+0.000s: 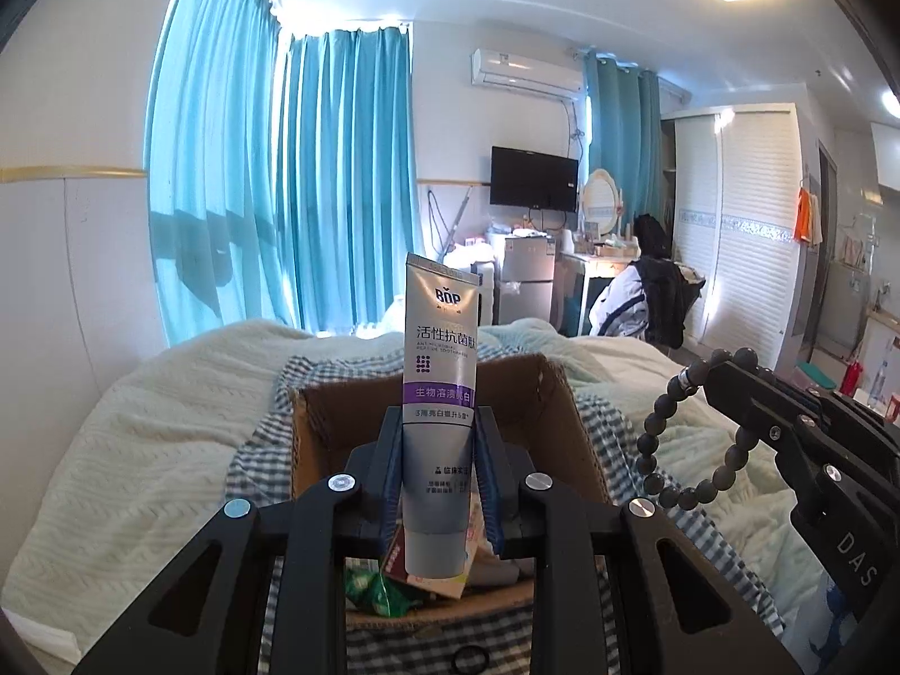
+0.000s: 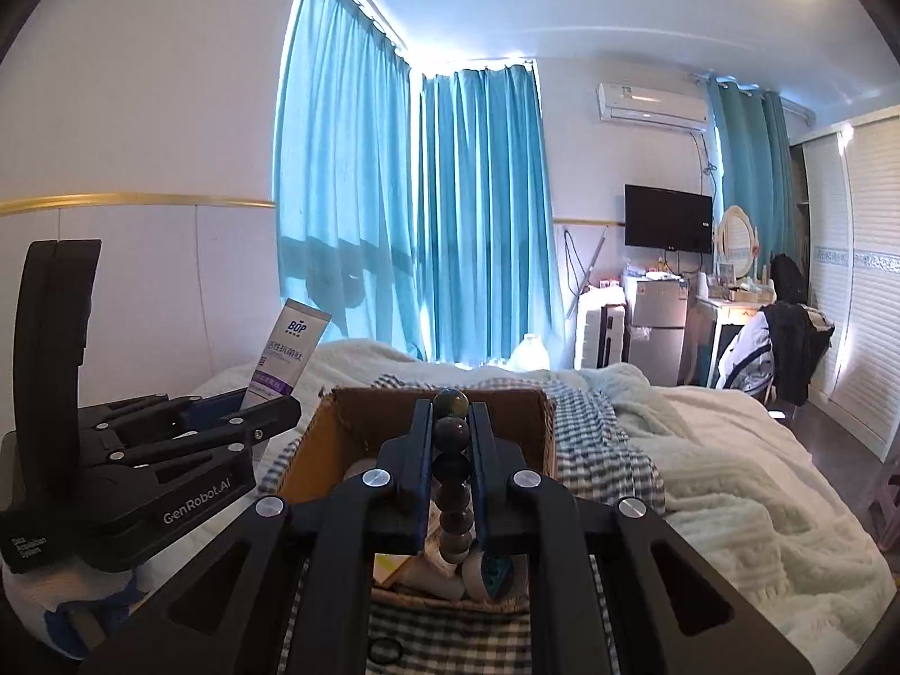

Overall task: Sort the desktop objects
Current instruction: 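Lift the toothpaste tube and bead bracelet up and carry them over the box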

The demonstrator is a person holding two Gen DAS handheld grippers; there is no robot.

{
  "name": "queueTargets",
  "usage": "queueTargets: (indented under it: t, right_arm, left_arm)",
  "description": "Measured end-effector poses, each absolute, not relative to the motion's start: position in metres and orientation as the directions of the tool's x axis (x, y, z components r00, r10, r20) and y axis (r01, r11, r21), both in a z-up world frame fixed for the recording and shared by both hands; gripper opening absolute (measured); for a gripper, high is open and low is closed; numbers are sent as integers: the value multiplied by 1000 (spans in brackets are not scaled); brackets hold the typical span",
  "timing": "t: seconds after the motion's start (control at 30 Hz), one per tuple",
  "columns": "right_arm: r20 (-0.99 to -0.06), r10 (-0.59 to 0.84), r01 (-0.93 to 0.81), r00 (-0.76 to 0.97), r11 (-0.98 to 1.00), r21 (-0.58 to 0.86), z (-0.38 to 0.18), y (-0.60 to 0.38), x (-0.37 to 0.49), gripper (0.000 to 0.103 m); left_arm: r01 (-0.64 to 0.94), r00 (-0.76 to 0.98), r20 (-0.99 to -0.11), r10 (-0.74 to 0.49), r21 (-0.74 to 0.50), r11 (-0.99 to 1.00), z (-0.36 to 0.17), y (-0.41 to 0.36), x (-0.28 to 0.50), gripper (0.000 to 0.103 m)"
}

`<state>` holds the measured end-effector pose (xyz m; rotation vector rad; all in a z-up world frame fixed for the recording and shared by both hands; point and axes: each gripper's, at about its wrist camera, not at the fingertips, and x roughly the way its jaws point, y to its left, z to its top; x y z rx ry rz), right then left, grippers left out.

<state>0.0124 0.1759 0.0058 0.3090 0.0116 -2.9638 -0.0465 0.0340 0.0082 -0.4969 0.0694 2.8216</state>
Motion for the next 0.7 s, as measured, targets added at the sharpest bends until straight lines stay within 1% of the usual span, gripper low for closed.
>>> queueTargets:
  t: [0.23, 0.5, 0.63, 0.7]
  right_arm:
    - [-171, -172, 176, -970, -984, -5, 19, 171, -5, 11]
    - [-157, -192, 197, -969, -980, -16, 16, 168, -29, 11]
    - [-156, -188, 197, -970, -979, -46, 11, 165, -45, 11]
    - [-176, -204, 214, -963, -976, -36, 8, 165, -57, 11]
  left_arm:
    - [-275, -914, -306, 265, -11, -961, 20, 30, -69, 24]
    - [-264, -923, -288, 255, -10, -965, 15, 26, -98, 24]
    - [-249, -925, -297, 239, -3, -969, 5, 25, -118, 24]
    - [-249, -920, -311, 238, -6, -969, -1, 24, -127, 24]
